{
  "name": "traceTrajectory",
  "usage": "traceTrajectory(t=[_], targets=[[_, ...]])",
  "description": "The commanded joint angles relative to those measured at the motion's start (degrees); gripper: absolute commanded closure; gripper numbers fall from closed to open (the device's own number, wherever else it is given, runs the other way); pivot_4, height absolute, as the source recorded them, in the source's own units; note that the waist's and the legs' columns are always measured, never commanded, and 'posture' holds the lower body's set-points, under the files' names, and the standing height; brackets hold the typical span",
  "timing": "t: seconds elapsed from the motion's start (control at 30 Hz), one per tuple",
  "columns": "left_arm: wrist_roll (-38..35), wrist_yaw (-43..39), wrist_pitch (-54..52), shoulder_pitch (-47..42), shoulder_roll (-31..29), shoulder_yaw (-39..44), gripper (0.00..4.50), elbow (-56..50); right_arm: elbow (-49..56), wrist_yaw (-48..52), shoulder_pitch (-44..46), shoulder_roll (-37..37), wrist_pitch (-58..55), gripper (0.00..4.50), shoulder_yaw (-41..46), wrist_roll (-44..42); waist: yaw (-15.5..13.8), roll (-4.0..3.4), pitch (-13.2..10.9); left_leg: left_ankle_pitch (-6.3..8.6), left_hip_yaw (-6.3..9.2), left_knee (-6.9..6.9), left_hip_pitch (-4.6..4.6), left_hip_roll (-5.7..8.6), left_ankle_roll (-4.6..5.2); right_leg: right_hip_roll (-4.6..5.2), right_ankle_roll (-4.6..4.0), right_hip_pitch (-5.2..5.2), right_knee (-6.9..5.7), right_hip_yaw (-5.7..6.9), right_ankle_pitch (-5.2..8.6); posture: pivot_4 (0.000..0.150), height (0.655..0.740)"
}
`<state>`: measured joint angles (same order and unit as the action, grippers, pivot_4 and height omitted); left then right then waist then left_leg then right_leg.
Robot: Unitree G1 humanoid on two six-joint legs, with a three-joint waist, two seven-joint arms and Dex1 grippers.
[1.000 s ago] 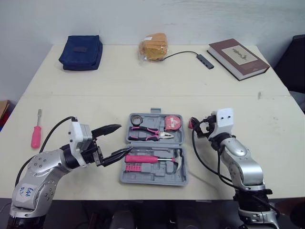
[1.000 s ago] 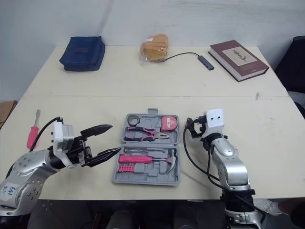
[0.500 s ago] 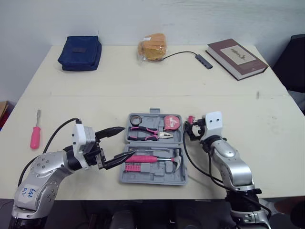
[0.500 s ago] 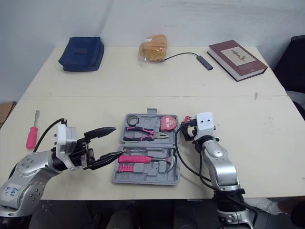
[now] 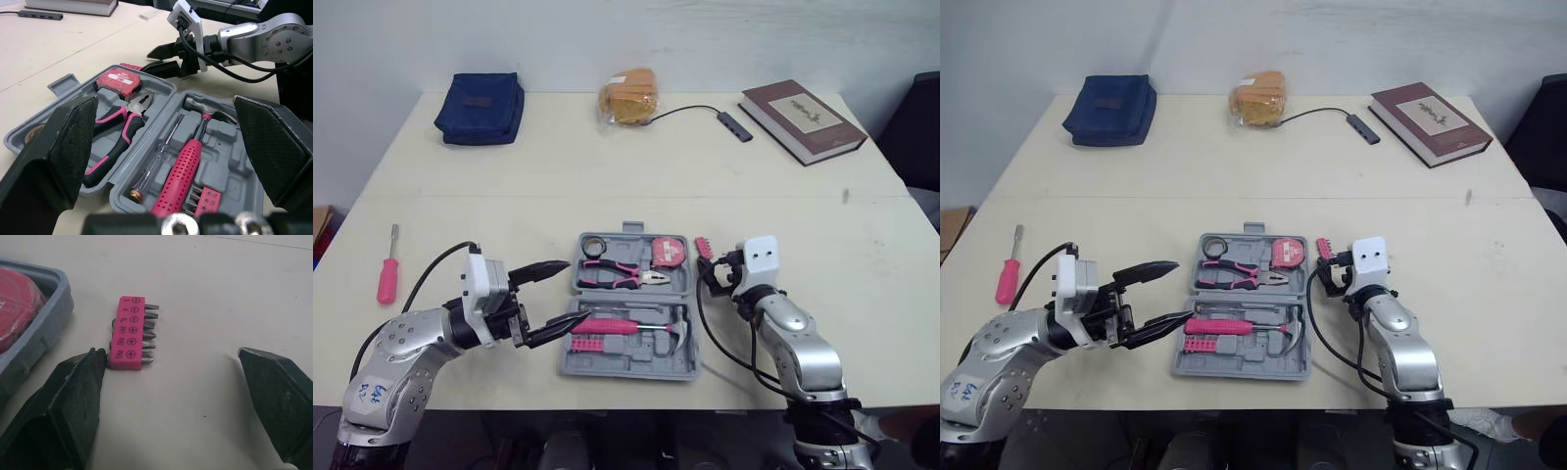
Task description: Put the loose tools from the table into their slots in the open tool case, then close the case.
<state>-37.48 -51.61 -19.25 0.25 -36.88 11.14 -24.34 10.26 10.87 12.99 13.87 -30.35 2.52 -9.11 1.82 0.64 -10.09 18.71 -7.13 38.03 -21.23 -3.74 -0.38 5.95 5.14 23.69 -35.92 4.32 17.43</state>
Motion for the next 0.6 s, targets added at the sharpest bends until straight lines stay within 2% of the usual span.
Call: traceTrajectory(t=[0.03, 0.4, 0.6], targets=[[0.57, -0.65, 1.16, -1.02, 0.13, -0.55, 0.02, -0.29, 1.44, -0.24, 0.59, -1.14, 0.85, 0.0, -0.68, 0.12, 0.15, 0.0, 0.0, 0.0, -0.01, 0.0, 0.0, -0.01, 0.0, -0.02, 0.0, 0.0, 0.0, 0.0, 0.0, 0.15, 0.74], [0.39, -1.64, 1.04, -2.33, 0.13, -0.83, 0.02, 0.39, -2.4, -0.2, 2.9, -2.11, 1.7, 0.0, -2.58, 2.06, 0.32, -0.01, 0.0, -0.01, -0.02, -0.01, 0.01, -0.04, -0.03, -0.04, -0.01, 0.01, 0.0, -0.03, 0.0, 0.15, 0.74], [-1.26, -6.02, -0.31, -1.36, -1.41, -2.06, 0.02, -0.97, -6.52, 0.58, 4.58, -2.69, 2.02, 0.0, -1.51, 0.75, 0.36, -0.01, 0.0, -0.01, -0.01, -0.01, 0.01, -0.04, -0.03, -0.05, -0.01, 0.01, -0.02, -0.04, 0.0, 0.15, 0.74]])
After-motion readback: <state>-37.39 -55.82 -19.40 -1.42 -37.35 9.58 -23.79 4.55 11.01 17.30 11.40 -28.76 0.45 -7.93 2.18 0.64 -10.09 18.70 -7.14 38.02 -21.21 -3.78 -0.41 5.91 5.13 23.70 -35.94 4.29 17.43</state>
